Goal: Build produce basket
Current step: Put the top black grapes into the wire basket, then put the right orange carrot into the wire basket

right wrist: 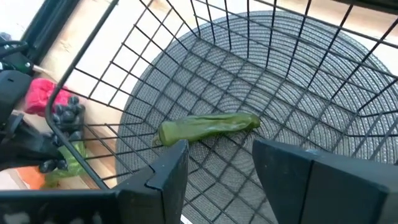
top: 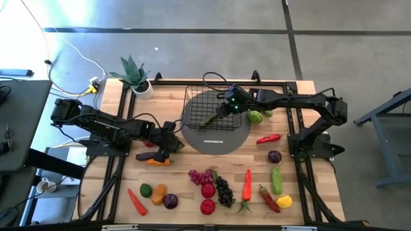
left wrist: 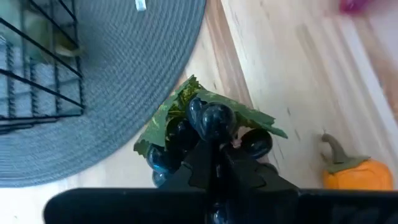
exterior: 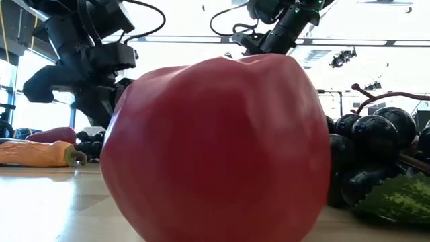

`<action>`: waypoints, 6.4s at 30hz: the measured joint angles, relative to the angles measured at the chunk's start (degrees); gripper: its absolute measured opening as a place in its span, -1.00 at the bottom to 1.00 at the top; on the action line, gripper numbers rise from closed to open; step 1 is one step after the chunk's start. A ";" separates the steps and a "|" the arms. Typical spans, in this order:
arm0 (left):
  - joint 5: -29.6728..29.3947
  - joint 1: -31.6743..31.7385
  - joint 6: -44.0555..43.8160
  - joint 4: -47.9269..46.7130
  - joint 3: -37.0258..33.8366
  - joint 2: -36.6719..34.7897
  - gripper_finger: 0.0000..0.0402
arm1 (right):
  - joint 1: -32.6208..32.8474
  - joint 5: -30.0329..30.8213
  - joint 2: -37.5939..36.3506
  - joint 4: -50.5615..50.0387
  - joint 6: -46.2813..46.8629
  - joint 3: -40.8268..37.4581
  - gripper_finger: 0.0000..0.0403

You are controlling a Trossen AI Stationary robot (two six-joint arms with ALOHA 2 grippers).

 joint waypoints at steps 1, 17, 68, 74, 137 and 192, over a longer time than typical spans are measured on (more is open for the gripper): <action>0.02 0.00 -0.02 0.01 0.00 -0.46 -0.98 | 0.00 0.00 0.00 0.27 -0.02 0.01 -0.19; -0.86 0.00 -1.29 -0.35 1.08 -9.32 -0.98 | 0.01 0.41 -0.02 5.92 0.02 0.02 -0.19; -0.75 24.83 -11.81 15.90 17.84 3.56 -0.83 | 14.72 15.15 -0.02 -21.82 14.98 18.47 -0.19; 0.87 25.38 -12.07 16.91 17.84 3.91 -0.74 | 19.76 14.17 -0.02 -27.59 22.49 18.43 -0.19; -2.12 25.35 -7.06 13.51 17.84 -6.89 -0.05 | 49.88 -7.13 16.38 -38.96 69.64 16.61 0.19; -2.29 25.31 -4.52 13.05 17.84 -6.85 0.04 | 44.28 16.69 5.50 -23.20 70.60 3.19 -0.70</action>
